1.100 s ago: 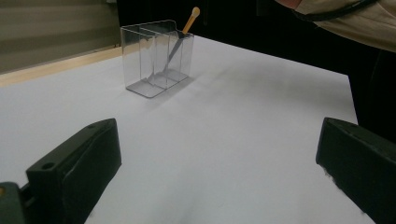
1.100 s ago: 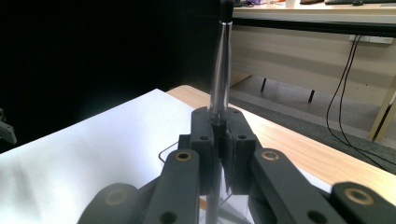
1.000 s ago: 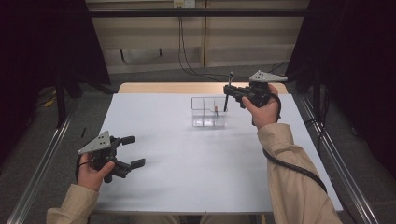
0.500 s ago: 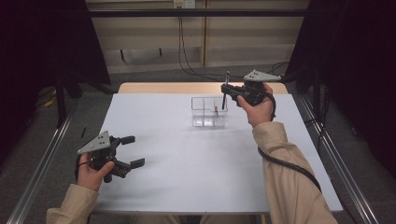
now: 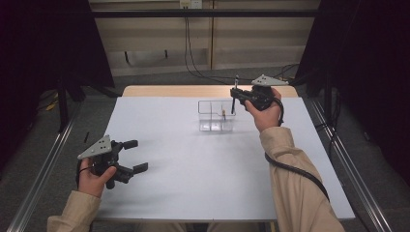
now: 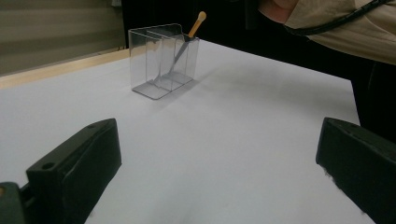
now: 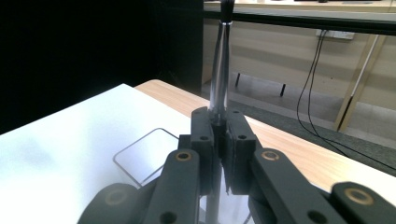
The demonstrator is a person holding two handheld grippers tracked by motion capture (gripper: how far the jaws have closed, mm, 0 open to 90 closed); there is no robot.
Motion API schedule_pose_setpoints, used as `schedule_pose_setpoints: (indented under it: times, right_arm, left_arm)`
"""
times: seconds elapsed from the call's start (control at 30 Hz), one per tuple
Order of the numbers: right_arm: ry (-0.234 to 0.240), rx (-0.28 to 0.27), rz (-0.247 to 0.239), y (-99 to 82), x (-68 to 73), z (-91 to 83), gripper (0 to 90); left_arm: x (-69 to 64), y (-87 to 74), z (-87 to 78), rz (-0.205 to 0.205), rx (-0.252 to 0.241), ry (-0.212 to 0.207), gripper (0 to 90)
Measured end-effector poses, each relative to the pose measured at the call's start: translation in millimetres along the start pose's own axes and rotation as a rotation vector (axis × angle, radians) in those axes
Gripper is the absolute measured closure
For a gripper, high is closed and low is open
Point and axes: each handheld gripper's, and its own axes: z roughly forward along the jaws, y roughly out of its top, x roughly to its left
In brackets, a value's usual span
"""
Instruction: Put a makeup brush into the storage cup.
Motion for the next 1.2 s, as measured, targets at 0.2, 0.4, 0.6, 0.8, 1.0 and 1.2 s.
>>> schedule_pose_setpoints:
  times: [0.2,0.4,0.6,0.8,1.0,1.2]
  right_arm:
    - [-0.008,0.009,-0.014,-5.1,0.8,2.8,84.4]
    - [-0.008,0.002,-0.008,-6.5,0.3,3.0,84.4]
    - [-0.006,0.004,-0.008,-9.5,0.1,3.3,84.4]
    - [-0.002,0.004,-0.002,-13.0,0.1,4.2,84.4]
    - [0.000,0.004,-0.002,-14.9,-0.3,3.9,84.4]
    - [0.006,0.011,-0.006,-19.1,-1.4,4.2,84.4]
  left_arm:
    - [-0.5,0.2,0.6,0.004,0.005,-0.001,0.1]
    - [-1.2,0.1,1.5,0.010,0.005,-0.003,0.1]
    - [-1.5,0.2,1.5,0.008,0.004,-0.004,0.1]
    - [-1.9,0.1,1.6,0.011,0.005,-0.004,0.1]
    - [-2.0,0.0,1.7,0.012,0.007,-0.002,0.0]
    - [-2.1,0.1,1.8,0.014,0.007,-0.001,0.1]
